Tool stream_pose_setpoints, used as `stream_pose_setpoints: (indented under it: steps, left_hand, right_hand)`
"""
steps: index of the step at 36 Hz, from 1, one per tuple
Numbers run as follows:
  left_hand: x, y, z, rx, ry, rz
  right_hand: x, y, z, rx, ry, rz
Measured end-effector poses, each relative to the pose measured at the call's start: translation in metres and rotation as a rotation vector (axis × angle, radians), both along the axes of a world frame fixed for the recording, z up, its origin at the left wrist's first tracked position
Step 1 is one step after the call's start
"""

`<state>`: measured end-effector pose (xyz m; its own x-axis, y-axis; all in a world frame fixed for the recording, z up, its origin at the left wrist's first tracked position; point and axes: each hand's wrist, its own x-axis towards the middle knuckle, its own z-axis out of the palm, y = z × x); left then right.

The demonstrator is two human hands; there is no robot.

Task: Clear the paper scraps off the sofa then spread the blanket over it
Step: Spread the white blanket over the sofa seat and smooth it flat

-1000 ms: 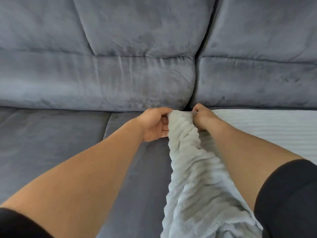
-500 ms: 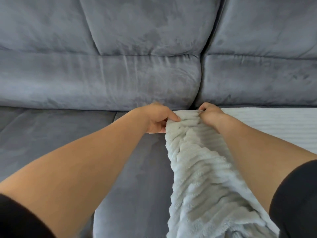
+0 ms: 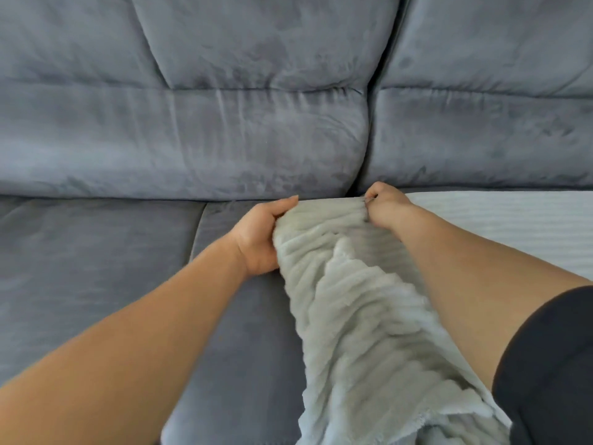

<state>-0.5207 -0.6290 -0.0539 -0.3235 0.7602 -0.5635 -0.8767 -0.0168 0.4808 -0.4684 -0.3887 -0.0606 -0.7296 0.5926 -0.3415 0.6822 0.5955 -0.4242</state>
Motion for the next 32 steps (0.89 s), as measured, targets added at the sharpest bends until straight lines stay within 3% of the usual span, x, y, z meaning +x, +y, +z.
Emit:
stream_pose_setpoints:
  steps: [5,11,19,21,23,26,32]
  left_hand:
    - [-0.053,-0.013,0.028,-0.402,0.331,-0.185]
    - [-0.078,-0.007,0.017,-0.980,1.056,-0.484]
    - [-0.074,-0.003,-0.010,-1.019,1.038,-0.360]
    - [-0.072,-0.005,-0.010,-1.016,1.064,-0.380]
    - [-0.070,-0.005,-0.011,-1.014,1.080,-0.369]
    - [-0.070,-0.009,-0.010,-0.958,1.059,-0.326]
    - [-0.070,-0.010,-0.008,-0.904,1.004,-0.218]
  right_hand:
    - [0.000,0.001,-0.002,-0.006,0.044,-0.035]
    - [0.003,-0.005,-0.004,0.064,0.034,-0.066]
    - [0.012,-0.034,-0.009,0.287,0.044,-0.066]
    - [0.006,-0.055,-0.005,0.264,0.142,0.010]
    - [-0.003,-0.079,-0.003,0.293,0.223,0.218]
    - [-0.021,-0.107,-0.005,0.300,0.097,0.442]
    - [-0.042,-0.110,-0.004,0.238,0.032,0.367]
